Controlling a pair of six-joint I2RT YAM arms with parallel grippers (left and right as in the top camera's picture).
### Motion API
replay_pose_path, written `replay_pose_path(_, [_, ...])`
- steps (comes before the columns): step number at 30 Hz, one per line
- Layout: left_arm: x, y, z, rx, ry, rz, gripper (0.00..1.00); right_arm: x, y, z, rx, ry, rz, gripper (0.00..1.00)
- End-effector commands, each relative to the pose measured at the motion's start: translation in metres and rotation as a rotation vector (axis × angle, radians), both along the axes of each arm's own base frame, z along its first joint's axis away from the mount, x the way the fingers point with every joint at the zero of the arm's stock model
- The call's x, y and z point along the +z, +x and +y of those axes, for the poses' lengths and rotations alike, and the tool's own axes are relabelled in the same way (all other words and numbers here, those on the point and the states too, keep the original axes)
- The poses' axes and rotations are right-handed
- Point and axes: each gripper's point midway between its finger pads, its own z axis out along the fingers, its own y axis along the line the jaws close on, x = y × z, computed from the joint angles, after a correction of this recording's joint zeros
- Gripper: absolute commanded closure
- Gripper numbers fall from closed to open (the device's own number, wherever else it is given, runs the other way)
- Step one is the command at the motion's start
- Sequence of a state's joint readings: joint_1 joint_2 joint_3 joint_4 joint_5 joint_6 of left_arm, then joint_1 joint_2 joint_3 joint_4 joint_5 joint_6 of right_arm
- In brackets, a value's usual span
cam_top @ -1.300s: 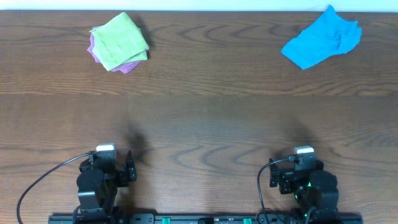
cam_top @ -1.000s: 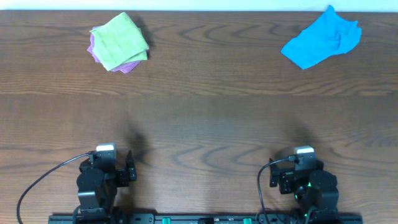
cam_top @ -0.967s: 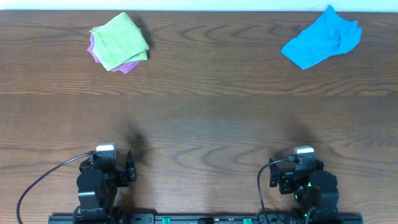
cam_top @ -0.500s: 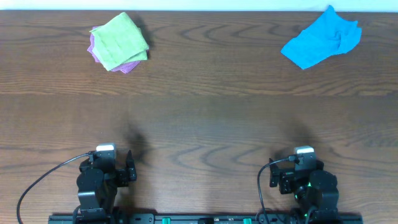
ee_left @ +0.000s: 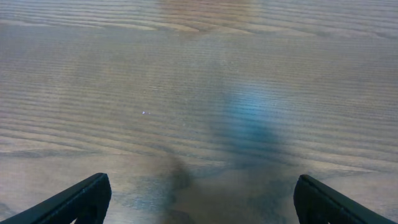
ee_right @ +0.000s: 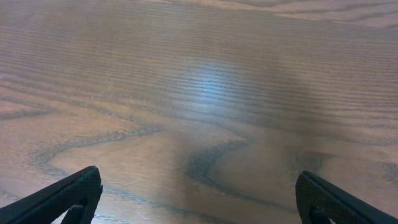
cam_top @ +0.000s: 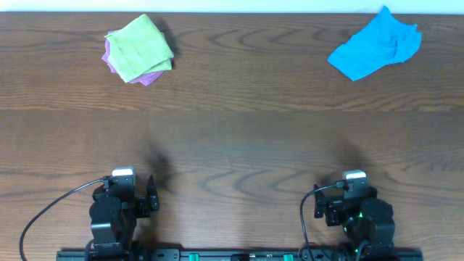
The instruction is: Fold the cloth
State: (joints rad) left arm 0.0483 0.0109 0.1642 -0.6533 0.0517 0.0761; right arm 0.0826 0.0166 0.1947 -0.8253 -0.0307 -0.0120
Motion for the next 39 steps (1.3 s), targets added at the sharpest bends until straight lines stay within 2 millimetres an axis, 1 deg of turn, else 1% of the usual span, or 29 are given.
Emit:
replay_pose_path(1, [-0.002,0.0,0.0,-0.003,0.009,0.002,0.05,-0.003,0.0,0.001,0.012,-0.003,0.0,0.01])
replay_pose_path(21, [-0.002,0.0,0.0,-0.003,0.009,0.002,0.05,-0.003,0.0,0.001,0.012,-0.003,0.001,0.01])
replay_pose_path(25, [-0.002,0.0,0.0,-0.003,0.009,0.002,0.05,-0.005,-0.001,0.0,0.008,-0.008,0.025,0.01])
replay_pose_path(27, [-0.002,0.0,0.0,-0.003,0.009,0.003,0.05,-0.003,0.001,0.002,0.015,0.001,0.035,0.01])
replay_pose_path(28, [-0.002,0.0,0.0,-0.003,0.009,0.002,0.05,0.002,0.004,0.004,0.024,0.008,0.032,0.01])
replay_pose_path(30, [-0.002,0.0,0.0,-0.003,0.009,0.002,0.05,0.02,0.013,0.005,0.011,0.024,0.003,0.01])
replay_pose_path(36, [-0.002,0.0,0.0,-0.004,0.009,0.002,0.05,0.104,0.045,-0.002,-0.051,0.044,-0.065,0.01])
replay_pose_path(39, [-0.002,0.0,0.0,-0.003,0.009,0.002,0.05,0.149,0.064,-0.016,-0.139,0.027,-0.074,0.01])
